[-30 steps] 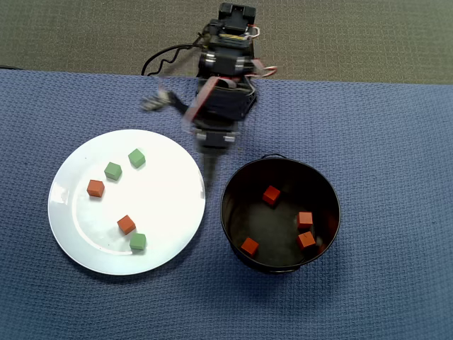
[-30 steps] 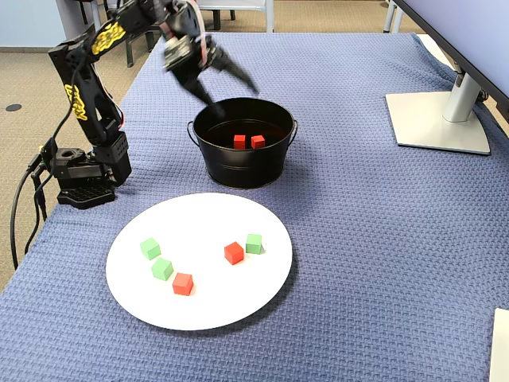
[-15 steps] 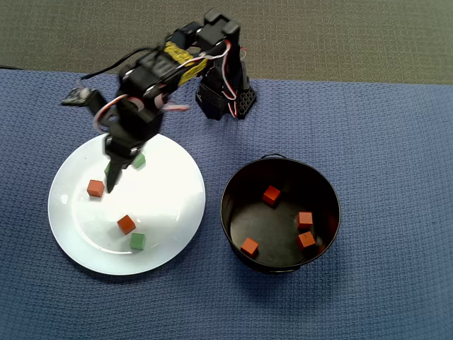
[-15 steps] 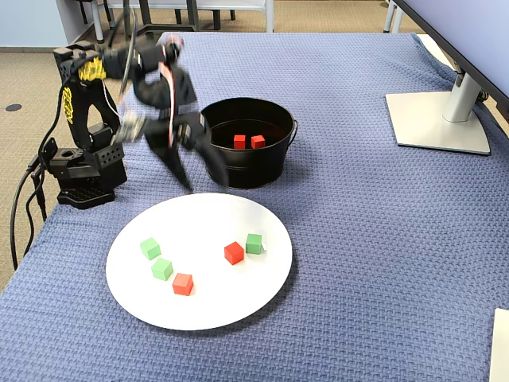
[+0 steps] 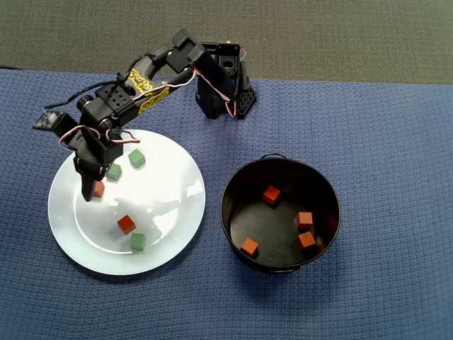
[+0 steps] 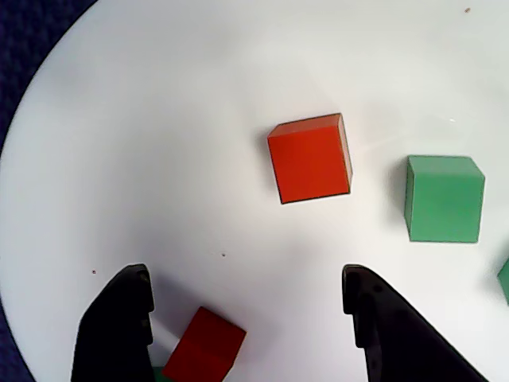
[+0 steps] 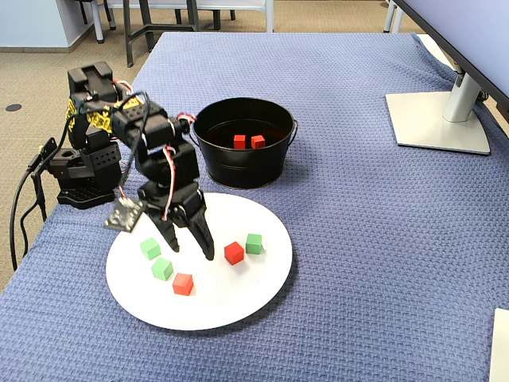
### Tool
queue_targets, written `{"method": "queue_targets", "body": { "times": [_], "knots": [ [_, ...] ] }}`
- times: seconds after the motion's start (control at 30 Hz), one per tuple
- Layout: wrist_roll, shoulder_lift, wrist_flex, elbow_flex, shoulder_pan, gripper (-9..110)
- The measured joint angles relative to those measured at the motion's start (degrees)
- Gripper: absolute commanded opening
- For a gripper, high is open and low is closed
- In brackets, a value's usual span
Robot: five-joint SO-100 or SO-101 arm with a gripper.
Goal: Pick up the red cubes from the white plate and place them in the black recipient
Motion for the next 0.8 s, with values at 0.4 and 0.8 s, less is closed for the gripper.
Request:
{"method": "queue_targets", "body": {
  "times": [0.4,0.8],
  "knots": [
    [-15.29,-11.07,0.00,-9.40,2.11,23],
    [-17.67,-12.57,0.00,-10.55,2.72,23]
  ]
}}
